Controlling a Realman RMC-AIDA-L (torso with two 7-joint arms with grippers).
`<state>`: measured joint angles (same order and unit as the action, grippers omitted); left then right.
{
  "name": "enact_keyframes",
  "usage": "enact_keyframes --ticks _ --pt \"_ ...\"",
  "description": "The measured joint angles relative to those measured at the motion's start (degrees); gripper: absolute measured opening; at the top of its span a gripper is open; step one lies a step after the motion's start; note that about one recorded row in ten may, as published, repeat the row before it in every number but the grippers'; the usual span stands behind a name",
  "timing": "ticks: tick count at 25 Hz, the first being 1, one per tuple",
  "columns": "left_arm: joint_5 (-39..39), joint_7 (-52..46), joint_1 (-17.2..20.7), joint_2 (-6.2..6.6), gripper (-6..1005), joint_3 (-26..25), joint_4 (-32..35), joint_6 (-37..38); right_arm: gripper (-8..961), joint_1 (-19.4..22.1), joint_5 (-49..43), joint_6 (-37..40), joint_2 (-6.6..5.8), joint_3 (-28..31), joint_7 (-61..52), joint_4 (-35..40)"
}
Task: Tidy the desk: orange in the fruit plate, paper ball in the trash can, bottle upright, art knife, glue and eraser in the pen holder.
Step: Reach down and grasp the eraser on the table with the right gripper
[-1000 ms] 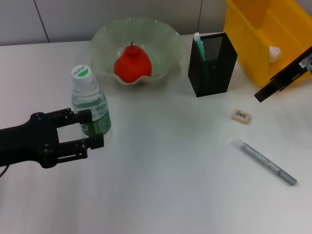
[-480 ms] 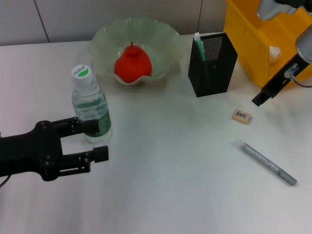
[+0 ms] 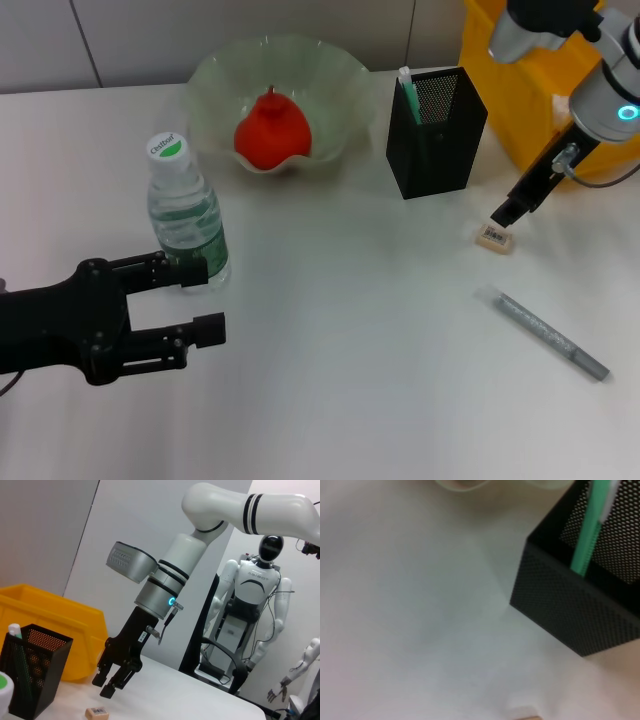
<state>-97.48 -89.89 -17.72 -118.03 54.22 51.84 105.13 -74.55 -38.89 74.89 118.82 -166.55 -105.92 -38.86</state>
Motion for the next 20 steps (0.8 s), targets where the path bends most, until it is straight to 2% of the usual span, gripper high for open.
enact_keyframes --ticks 9,20 --pt "0.00 0.59 0.21 0.00 742 -0.43 -0.45 -0.07 390 -0.05 -0.32 -1.31 -0.09 0.00 5.61 1.13" --pt "0.01 0.60 0.16 0.00 742 -0.44 -0.42 -0.47 390 0.12 -2.11 -1.19 0.08 0.00 6.25 3.66"
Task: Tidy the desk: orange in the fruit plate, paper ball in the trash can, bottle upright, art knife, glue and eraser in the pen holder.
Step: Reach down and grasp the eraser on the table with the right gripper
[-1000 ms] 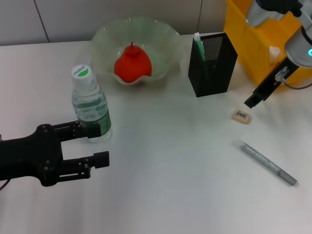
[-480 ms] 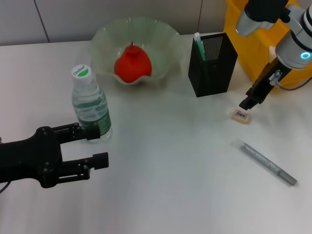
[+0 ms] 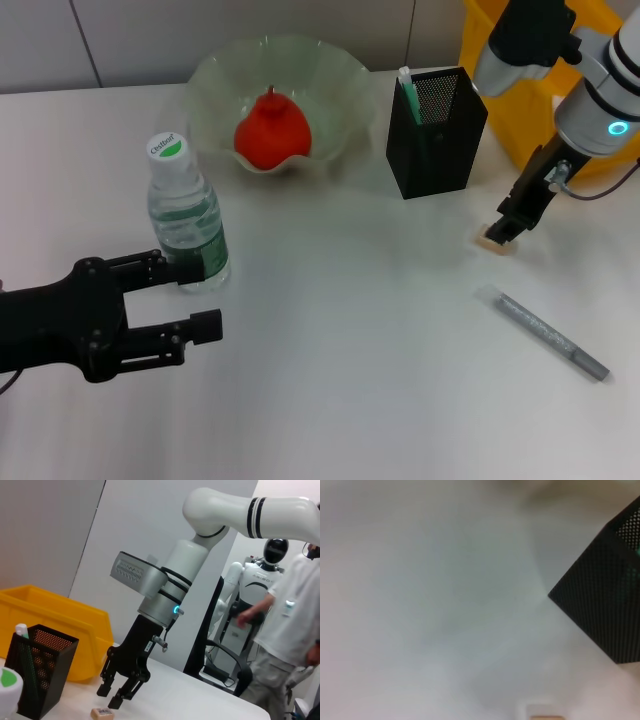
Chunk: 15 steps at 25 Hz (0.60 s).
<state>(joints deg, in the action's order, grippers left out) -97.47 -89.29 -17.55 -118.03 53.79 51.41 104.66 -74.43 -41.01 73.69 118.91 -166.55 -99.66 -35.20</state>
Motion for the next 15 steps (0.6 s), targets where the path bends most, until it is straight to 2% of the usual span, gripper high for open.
enact_keyframes --ticks 15 --pt "0.00 0.16 -0.20 0.00 741 0.00 0.00 -0.33 391 0.59 -0.26 -2.26 0.12 0.00 -0.21 1.67"
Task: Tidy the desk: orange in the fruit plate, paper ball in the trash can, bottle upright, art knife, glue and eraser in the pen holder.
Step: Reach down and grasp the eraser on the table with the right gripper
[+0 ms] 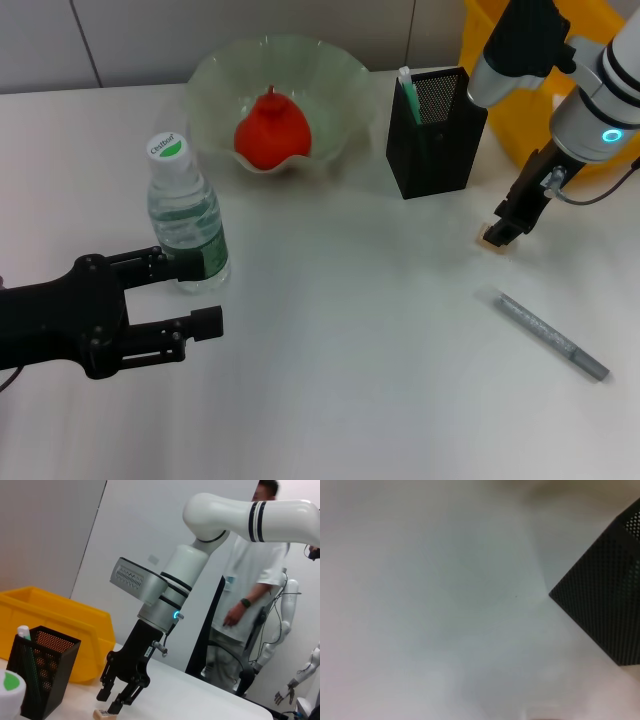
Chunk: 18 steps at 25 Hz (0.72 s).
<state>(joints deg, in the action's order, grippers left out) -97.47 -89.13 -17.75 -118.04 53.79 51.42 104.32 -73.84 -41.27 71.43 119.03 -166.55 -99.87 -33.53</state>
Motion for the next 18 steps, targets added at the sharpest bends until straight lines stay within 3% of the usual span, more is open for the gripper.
enact_keyframes --ticks 18 --pt "0.00 0.01 0.09 0.00 741 -0.19 0.00 -0.09 391 0.71 -1.10 -1.43 0.03 0.09 -0.88 2.09"
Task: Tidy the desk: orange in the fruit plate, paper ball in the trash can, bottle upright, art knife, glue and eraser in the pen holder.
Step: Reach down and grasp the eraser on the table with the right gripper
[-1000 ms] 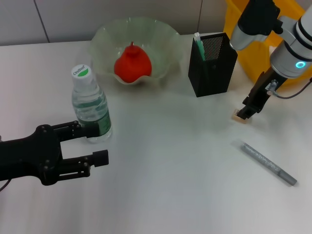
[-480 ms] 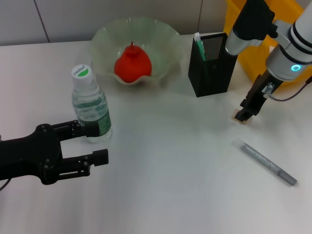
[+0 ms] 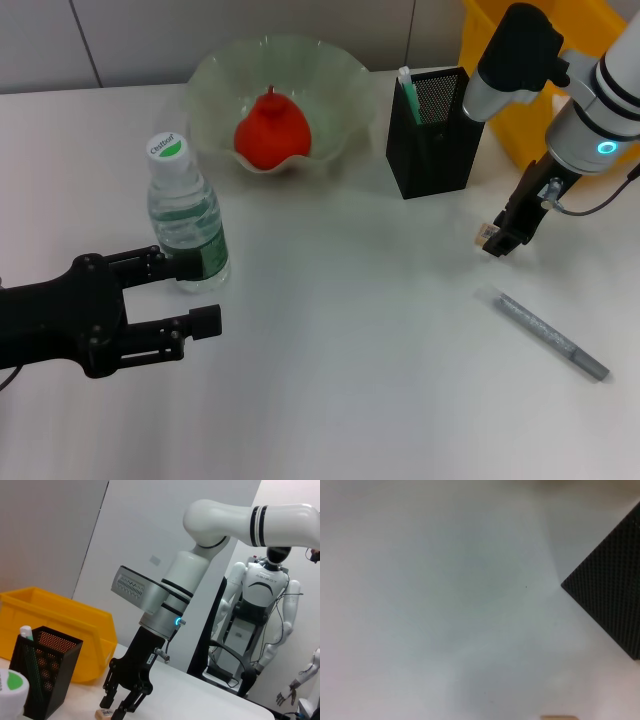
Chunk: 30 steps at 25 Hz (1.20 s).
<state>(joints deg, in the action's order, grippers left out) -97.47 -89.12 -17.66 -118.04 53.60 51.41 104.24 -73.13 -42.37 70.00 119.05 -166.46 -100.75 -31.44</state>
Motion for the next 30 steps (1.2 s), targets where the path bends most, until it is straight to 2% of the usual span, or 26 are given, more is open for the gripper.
enact_keyframes --ticks 17,30 --pt "0.00 0.39 0.07 0.00 741 0.01 -0.71 0.00 391 0.41 0.00 -1.42 0.02 0.00 -0.61 0.78" --pt "0.00 0.58 0.07 0.00 741 -0.06 -1.24 0.00 267 0.53 0.00 -2.06 0.04 -0.01 -1.29 0.81"
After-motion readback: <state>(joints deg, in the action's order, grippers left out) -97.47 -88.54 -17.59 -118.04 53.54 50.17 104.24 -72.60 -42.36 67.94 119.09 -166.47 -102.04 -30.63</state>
